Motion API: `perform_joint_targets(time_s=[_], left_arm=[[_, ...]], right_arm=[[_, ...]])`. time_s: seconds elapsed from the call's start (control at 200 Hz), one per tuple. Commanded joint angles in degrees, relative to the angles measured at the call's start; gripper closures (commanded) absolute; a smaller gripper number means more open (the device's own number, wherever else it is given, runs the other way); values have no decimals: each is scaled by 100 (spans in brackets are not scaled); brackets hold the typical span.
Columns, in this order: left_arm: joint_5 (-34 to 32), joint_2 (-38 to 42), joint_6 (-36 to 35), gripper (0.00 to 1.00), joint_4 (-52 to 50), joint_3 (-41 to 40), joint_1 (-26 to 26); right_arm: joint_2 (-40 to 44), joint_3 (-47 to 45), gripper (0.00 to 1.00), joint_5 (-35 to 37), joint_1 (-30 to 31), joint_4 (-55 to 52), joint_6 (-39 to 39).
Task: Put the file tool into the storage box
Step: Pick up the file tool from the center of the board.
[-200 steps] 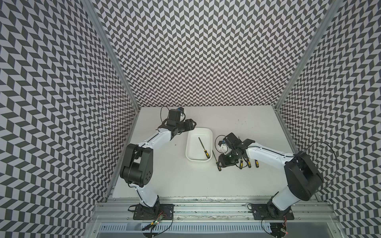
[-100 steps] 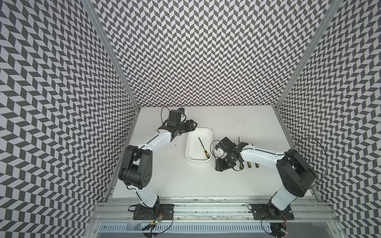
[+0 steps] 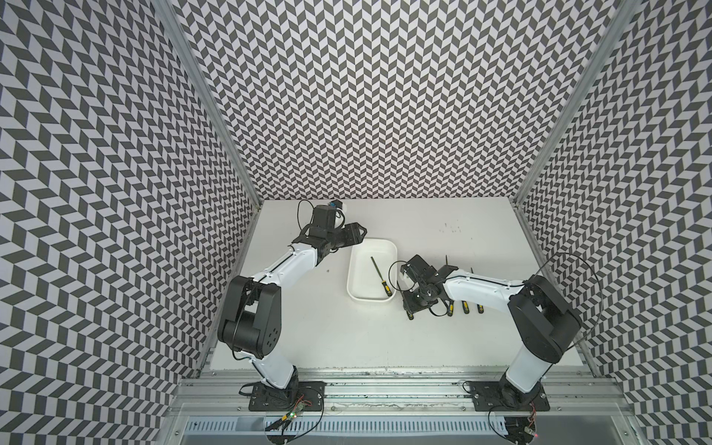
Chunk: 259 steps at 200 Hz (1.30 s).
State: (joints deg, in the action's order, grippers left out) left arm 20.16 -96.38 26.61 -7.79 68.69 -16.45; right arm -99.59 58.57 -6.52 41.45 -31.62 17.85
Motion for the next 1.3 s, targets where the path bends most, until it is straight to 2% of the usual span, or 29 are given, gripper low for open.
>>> perform_joint_targets(time_s=[0.0,0.29,0.441,0.516,0.686,0.776,0.961,0.982,1.012,1.027,1.197,1.292], left_arm=[[-65,224,-30,37,102,-25,62],[-30,225,-23,36,129,-57,132],[-21,215,-15,36,129,-22,168],[-13,213,-16,36,135,-22,177],[77,216,9,36,163,-9,203],[251,216,24,35,221,21,203],[633,185,37,31,343,106,203],[670,182,47,27,367,101,204],[733,176,49,9,402,101,206],[776,172,50,7,428,101,206],[1179,78,81,7,619,75,182],[1247,88,51,8,695,75,127]], right_arm=[[-78,-9,63,213,21,121,44],[-14,-470,64,332,73,23,86],[98,-764,81,542,85,-3,255],[110,-827,85,580,82,19,328],[127,-608,90,783,7,-75,425],[271,-307,90,738,-243,-103,454],[648,424,91,107,-1057,11,459],[675,511,91,47,-1102,48,473],[707,636,92,-55,-1145,111,466],[717,706,92,-92,-1148,145,473],[762,1177,92,-783,-1139,671,452],[609,1357,92,-1464,-1139,883,353]])
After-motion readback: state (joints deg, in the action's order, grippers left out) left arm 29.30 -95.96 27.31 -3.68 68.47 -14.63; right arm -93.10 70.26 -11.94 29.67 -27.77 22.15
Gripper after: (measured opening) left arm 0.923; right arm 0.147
